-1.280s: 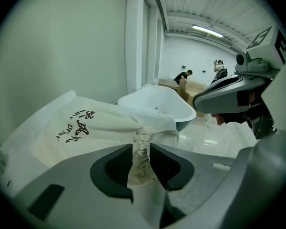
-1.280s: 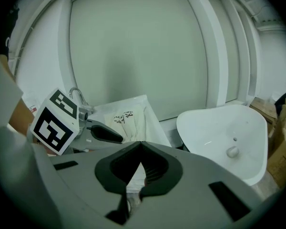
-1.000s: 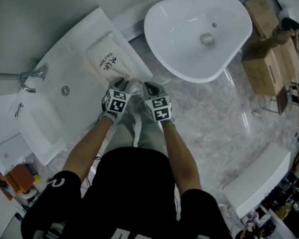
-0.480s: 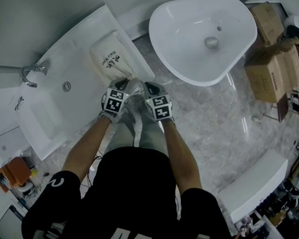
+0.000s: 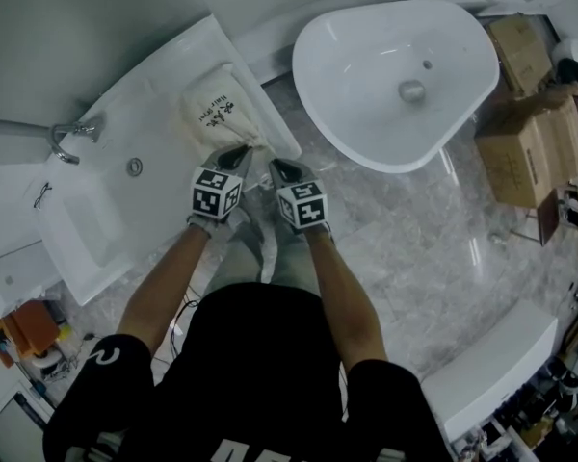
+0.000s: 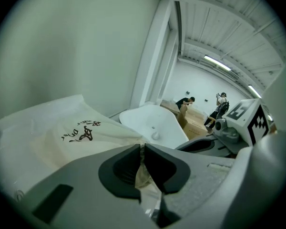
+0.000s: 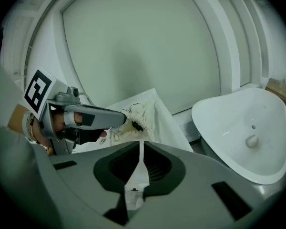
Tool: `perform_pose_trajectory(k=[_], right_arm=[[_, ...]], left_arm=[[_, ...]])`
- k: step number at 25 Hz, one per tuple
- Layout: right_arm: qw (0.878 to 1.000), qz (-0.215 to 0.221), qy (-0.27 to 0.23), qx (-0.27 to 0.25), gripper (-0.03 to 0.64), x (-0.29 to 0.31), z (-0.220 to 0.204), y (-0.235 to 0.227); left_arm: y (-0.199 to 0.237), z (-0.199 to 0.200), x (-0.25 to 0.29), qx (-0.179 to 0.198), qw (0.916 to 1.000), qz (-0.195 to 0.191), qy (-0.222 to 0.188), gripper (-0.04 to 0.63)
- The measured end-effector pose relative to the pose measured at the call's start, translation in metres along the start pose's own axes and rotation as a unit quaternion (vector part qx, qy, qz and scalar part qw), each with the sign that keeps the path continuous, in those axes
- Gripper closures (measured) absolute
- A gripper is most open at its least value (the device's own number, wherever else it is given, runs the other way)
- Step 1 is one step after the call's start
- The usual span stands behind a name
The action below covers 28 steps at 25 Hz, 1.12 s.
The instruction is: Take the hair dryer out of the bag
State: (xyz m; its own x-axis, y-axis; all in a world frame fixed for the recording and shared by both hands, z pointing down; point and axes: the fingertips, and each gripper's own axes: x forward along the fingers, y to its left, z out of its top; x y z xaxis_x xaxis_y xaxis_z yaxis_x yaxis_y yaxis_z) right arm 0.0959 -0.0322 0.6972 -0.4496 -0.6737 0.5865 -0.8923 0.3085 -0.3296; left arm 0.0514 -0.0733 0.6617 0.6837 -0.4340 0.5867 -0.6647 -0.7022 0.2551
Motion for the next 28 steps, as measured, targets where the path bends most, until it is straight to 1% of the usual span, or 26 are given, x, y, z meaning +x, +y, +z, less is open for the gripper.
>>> perform_pose_trajectory(k=[1,2,5,8,11,14,19,21,22,24,26,28], right_arm=[[1.0,0.007,-0.004,0.01,0.585,0.002,0.003,0.003],[1.0,0.014,-0.008,0.022,0.569,0.004,0.007,0.005],[0.997,0.031,-0.028,0.067,0.554,0.01,0.02,0.009],[0.989,0.054,-0.048,0.125,0.513,0.013,0.038,0.013],[0.984,0.066,-0.058,0.156,0.474,0.02,0.054,0.019],[0.977,0.073,-0.067,0.187,0.469,0.026,0.066,0.022],[0.961,0.097,-0.088,0.243,0.469,0.024,0.091,0.033],[0.956,0.098,-0.092,0.261,0.475,0.024,0.096,0.034],[0.956,0.094,-0.091,0.261,0.495,0.025,0.097,0.034],[0.963,0.078,-0.085,0.242,0.503,0.027,0.101,0.034],[0.974,0.059,-0.075,0.204,0.511,0.027,0.104,0.035],[0.982,0.049,-0.066,0.169,0.531,0.027,0.109,0.038]], left_arm=[[0.0,0.007,-0.003,-0.003,1.0,0.0,-0.009,0.569],[0.001,0.015,-0.007,-0.006,0.9998,0.0,-0.017,0.569],[0.003,0.036,-0.017,-0.017,0.999,0.0,-0.041,0.571],[0.006,0.051,-0.029,-0.026,0.998,0.001,-0.057,0.571],[0.008,0.059,-0.038,-0.033,0.9972,-0.001,-0.068,0.571],[0.01,0.063,-0.045,-0.04,0.9964,-0.002,-0.075,0.571],[0.018,0.068,-0.055,-0.061,0.9942,-0.003,-0.088,0.571],[0.021,0.071,-0.059,-0.064,0.9935,-0.003,-0.094,0.571],[0.022,0.073,-0.061,-0.065,0.9933,-0.003,-0.096,0.571],[0.025,0.075,-0.063,-0.063,0.9932,-0.001,-0.098,0.571],[0.027,0.077,-0.066,-0.056,0.9936,0.005,-0.098,0.571],[0.03,0.078,-0.067,-0.04,0.9943,0.017,-0.098,0.568]])
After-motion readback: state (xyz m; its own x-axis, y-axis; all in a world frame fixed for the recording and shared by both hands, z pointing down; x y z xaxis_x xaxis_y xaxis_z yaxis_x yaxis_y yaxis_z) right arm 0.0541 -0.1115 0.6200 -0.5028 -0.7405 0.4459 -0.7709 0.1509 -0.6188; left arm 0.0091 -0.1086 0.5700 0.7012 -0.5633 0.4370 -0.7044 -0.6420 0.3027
